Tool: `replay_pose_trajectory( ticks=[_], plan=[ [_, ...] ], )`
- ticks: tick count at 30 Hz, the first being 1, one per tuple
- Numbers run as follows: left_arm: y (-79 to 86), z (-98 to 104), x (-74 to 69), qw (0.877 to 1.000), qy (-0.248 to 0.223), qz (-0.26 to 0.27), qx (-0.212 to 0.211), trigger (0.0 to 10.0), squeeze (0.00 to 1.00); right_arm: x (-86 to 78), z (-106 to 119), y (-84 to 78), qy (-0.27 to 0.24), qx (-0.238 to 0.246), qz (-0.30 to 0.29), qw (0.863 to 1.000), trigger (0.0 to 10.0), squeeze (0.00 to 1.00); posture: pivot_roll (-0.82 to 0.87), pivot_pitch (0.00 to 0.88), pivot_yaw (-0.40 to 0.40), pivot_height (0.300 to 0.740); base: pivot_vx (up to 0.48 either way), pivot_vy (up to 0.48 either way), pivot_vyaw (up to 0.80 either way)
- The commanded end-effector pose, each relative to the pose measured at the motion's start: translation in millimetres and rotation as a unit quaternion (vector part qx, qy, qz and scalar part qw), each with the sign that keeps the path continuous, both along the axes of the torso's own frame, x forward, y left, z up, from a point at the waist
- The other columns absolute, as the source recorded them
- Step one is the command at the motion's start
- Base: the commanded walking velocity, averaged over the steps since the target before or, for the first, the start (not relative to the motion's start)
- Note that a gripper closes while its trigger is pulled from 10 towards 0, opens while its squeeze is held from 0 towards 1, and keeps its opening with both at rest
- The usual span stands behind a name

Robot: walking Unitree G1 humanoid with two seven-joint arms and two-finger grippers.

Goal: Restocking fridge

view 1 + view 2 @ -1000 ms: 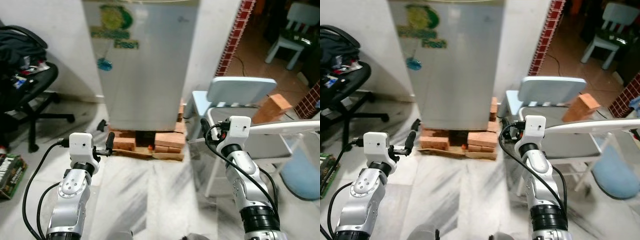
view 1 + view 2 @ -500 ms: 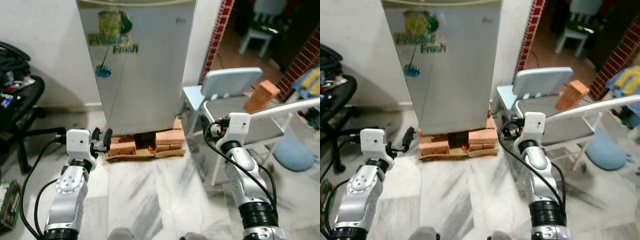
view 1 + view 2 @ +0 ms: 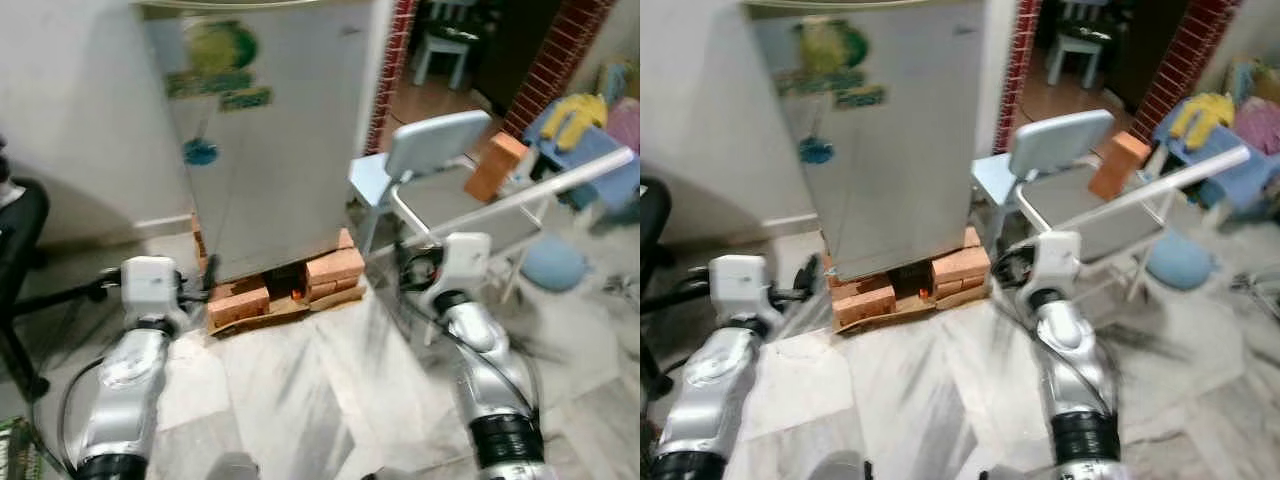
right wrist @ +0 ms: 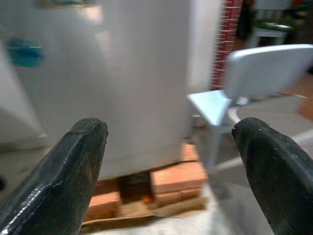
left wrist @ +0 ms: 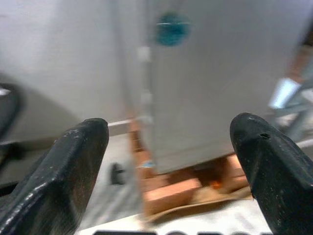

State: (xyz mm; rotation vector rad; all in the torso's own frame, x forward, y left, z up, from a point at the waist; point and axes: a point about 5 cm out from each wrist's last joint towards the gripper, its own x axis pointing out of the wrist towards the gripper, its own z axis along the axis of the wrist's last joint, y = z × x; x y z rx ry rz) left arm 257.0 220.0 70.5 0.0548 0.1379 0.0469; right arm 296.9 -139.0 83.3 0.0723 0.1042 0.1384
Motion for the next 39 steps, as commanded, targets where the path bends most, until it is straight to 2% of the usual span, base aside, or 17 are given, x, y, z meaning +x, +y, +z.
replay_pose_trajectory(
  ticks=[1, 8, 17, 21, 32, 39],
  plan=[
    [-11.9, 0.4, 3.4, 1.0, -0.004, -0.012, -0.012, 10.0, 0.0, 2.5, 3.6, -13.6, -0.006, -0.011, -0.018, 1.0, 10.0, 0.0, 0.12, 0.0, -0.039, 0.74, 0.0, 0.48, 0.0],
    [-8.8, 2.5, 3.9, 1.0, -0.014, -0.012, -0.005, 10.0, 0.0, 3.8, 2.5, -13.9, -0.002, -0.01, -0.016, 1.0, 10.0, 0.0, 0.12, 0.0, -0.047, 0.74, 0.0, 0.476, 0.0],
    [-8.8, 4.6, 7.3, 1.0, -0.019, -0.016, -0.004, 10.0, 0.0, 4.5, 3.2, -13.6, -0.003, -0.01, -0.016, 1.0, 10.0, 0.0, 0.11, 0.0, -0.045, 0.74, 0.0, 0.437, -0.75],
    [-10.8, 5.7, 8.3, 0.999, -0.023, -0.035, -0.002, 10.0, 0.0, 4.5, 3.3, -13.8, -0.004, -0.008, -0.017, 1.0, 10.0, 0.0, 0.11, 0.0, -0.043, 0.74, 0.205, 0.401, -0.54],
    [-10.5, 4.0, 8.8, 0.999, -0.013, -0.031, -0.012, 10.0, 0.0, 5.2, 2.2, -12.9, -0.001, -0.004, -0.015, 1.0, 10.0, 0.0, 0.12, 0.0, -0.044, 0.74, 0.234, 0.389, -0.08],
    [-1.7, 2.3, 5.5, 1.0, -0.002, -0.028, -0.005, 10.0, 0.0, 5.2, 2.4, -13.0, -0.002, -0.004, -0.016, 1.0, 10.0, 0.0, 0.12, 0.0, -0.044, 0.74, 0.0, 0.437, -0.71]
  ],
)
